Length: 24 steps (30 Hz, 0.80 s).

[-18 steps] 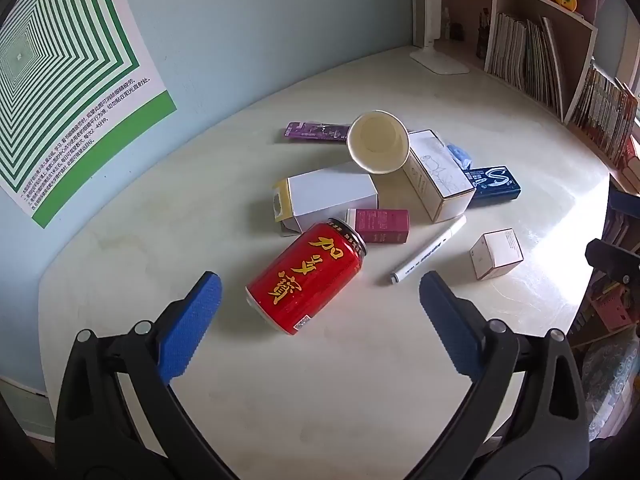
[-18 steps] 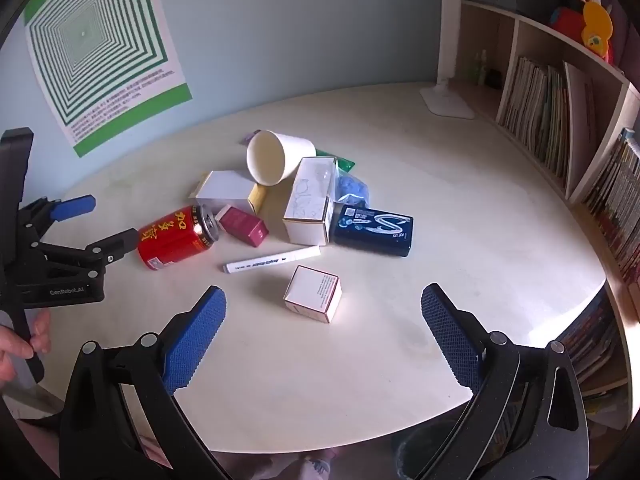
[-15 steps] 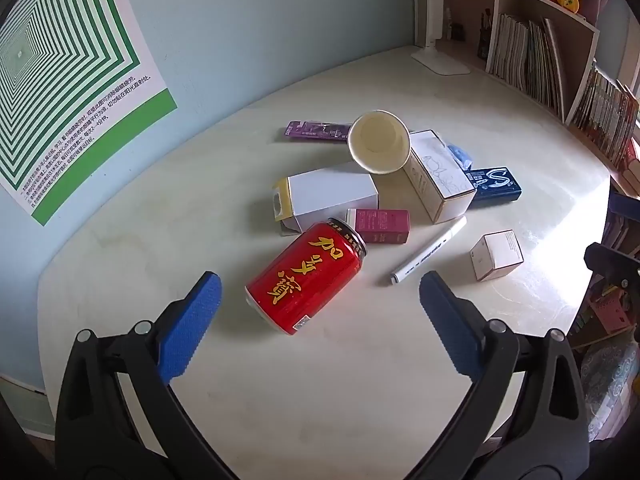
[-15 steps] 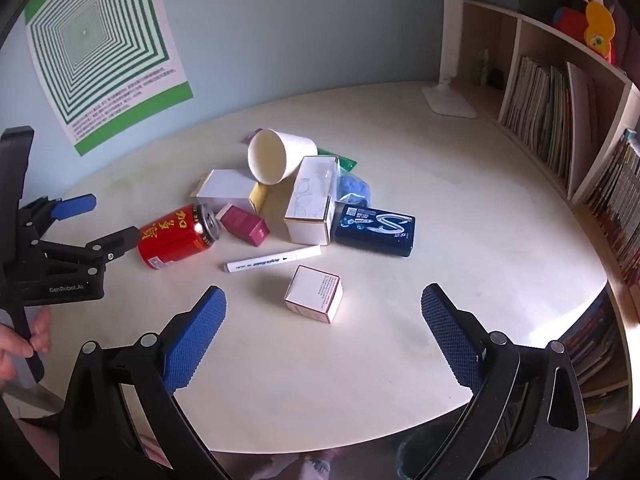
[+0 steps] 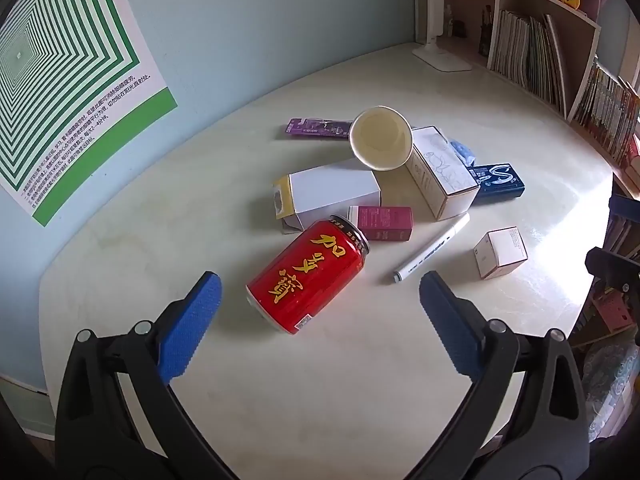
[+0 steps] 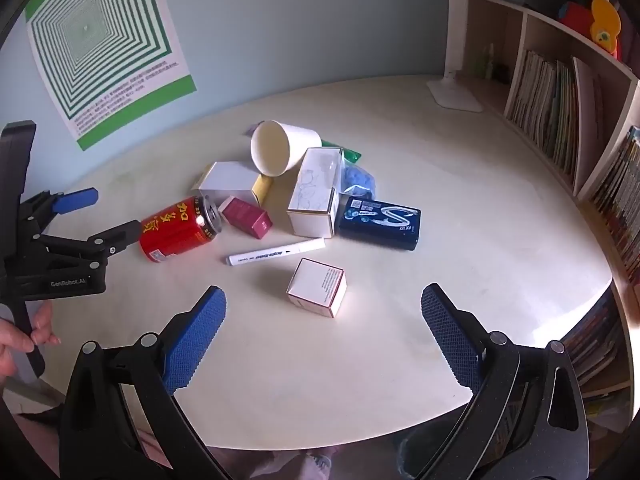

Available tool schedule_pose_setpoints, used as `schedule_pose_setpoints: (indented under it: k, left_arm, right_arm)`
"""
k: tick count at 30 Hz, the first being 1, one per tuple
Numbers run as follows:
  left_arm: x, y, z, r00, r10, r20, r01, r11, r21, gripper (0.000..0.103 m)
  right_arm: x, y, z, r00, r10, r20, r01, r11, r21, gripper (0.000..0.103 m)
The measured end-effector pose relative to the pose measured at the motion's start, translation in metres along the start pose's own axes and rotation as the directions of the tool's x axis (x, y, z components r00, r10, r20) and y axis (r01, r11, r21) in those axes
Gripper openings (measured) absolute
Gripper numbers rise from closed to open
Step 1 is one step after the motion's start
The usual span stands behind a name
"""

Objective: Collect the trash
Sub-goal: 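Move the left tool toward the red can on the table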

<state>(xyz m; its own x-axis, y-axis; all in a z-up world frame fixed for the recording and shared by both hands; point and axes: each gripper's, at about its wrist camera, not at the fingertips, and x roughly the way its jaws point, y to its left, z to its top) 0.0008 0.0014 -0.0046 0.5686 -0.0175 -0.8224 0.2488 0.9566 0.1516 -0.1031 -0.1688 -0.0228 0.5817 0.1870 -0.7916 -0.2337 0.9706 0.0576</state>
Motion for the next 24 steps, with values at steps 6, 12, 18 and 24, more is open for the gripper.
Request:
schedule_pose_setpoints:
  k: [6,12,18,24]
  left_arm:
    - [0.000,0.002,-0.001,1.000,0.001,-0.001,-0.001,1.000,-0.002,0.097]
    - [0.001,0.002,-0.002,1.000,0.003,-0.007,-0.003,1.000,-0.004,0.097]
    - [0.001,0.006,-0.003,1.000,0.004,-0.011,-0.004,1.000,-0.010,0.097]
    - [0.001,0.009,-0.003,1.000,0.006,-0.011,-0.007,1.000,-0.017,0.097]
  right_arm:
    - [0.000,0.001,-0.001,1.000,0.001,-0.005,-0.001,1.000,-0.005,0.097]
    - [-0.001,0.005,-0.002,1.000,0.000,-0.008,0.000,1.000,-0.009,0.097]
    - [-0.002,0.007,0.000,1.000,0.007,-0.012,-0.007,1.000,-0.016,0.097]
    - [-0.001,0.011,0.001,1.000,0.011,-0.017,-0.011,1.000,-0.022,0.097]
